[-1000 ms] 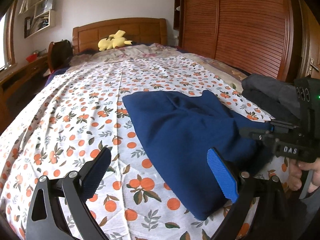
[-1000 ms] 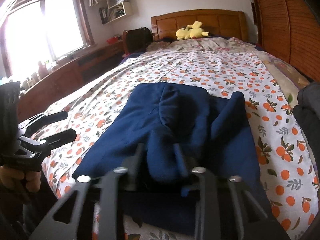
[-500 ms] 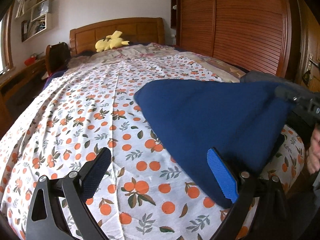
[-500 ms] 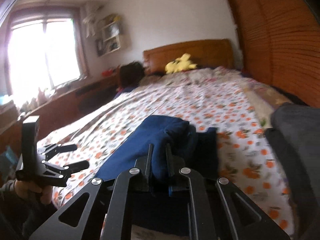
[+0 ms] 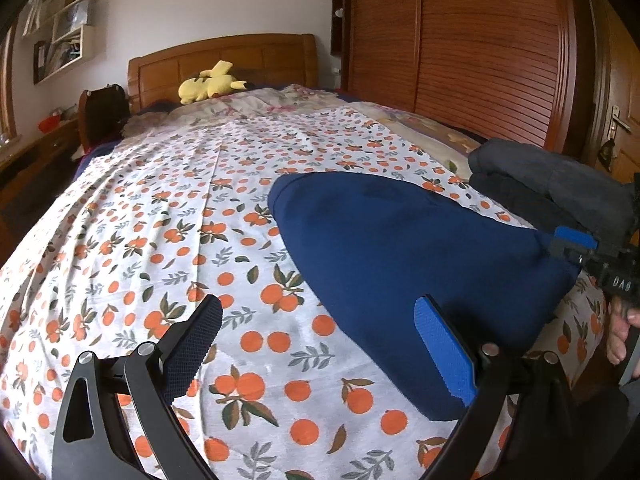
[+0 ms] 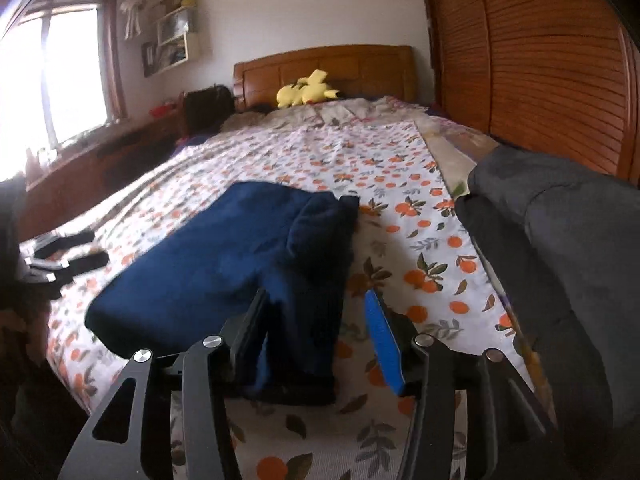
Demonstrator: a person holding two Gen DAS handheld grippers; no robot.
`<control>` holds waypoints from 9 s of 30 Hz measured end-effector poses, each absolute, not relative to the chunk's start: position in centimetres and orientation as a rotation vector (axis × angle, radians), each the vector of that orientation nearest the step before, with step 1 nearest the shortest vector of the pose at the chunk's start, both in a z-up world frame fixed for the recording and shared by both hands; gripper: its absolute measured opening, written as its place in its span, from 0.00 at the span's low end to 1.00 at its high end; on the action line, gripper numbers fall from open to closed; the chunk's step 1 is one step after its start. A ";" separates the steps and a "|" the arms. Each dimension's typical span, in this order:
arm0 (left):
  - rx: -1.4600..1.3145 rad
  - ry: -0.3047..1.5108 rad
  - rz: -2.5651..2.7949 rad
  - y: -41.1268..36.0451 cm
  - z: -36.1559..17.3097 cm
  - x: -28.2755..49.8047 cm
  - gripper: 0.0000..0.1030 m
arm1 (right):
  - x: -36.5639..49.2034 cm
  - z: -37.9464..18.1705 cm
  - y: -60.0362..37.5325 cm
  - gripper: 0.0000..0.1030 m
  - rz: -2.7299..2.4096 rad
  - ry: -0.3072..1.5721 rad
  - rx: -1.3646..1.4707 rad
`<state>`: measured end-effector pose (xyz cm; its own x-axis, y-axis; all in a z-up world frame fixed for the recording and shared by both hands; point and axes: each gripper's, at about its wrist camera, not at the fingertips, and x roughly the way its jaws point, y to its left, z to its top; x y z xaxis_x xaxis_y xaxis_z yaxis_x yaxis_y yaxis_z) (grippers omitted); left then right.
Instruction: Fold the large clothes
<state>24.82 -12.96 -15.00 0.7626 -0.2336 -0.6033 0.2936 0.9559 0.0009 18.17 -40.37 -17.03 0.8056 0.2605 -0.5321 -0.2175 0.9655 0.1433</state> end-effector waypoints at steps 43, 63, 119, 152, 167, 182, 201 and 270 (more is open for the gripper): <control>0.089 0.699 -0.379 -11.6 -16.5 36.8 0.94 | 19.3 -22.1 -38.0 0.64 0.205 0.759 0.083; 0.161 0.810 -0.289 -13.8 -20.7 49.9 0.92 | 18.7 -21.8 -38.2 0.65 0.251 0.750 0.132; 0.184 0.502 -0.682 -54.1 -0.1 40.6 0.12 | 12.4 -2.2 -68.5 0.21 -0.208 0.502 0.038; 0.152 0.426 -0.682 -34.2 -1.9 24.4 0.98 | 14.6 -7.3 -67.4 0.58 -0.298 0.614 0.052; 0.201 0.375 -0.526 -23.2 -0.7 15.8 0.98 | 11.8 -3.4 -52.3 0.79 -0.077 0.427 -0.002; 0.109 0.468 -0.309 -11.3 -5.0 12.1 0.98 | 12.9 -8.1 -36.4 0.93 0.128 0.457 0.030; 0.019 0.462 -0.025 -0.1 -6.1 6.6 0.98 | 9.7 -10.7 -23.7 0.93 0.280 0.444 0.027; -0.003 0.317 0.018 1.7 0.7 -1.6 0.98 | 3.2 -3.0 -22.8 0.93 0.266 0.277 0.053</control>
<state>-1.59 1.70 0.68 0.9499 0.0174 -0.3119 -0.0184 0.9998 -0.0003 3.17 -22.77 -3.02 0.9272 0.2666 -0.2631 -0.2522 0.9637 0.0877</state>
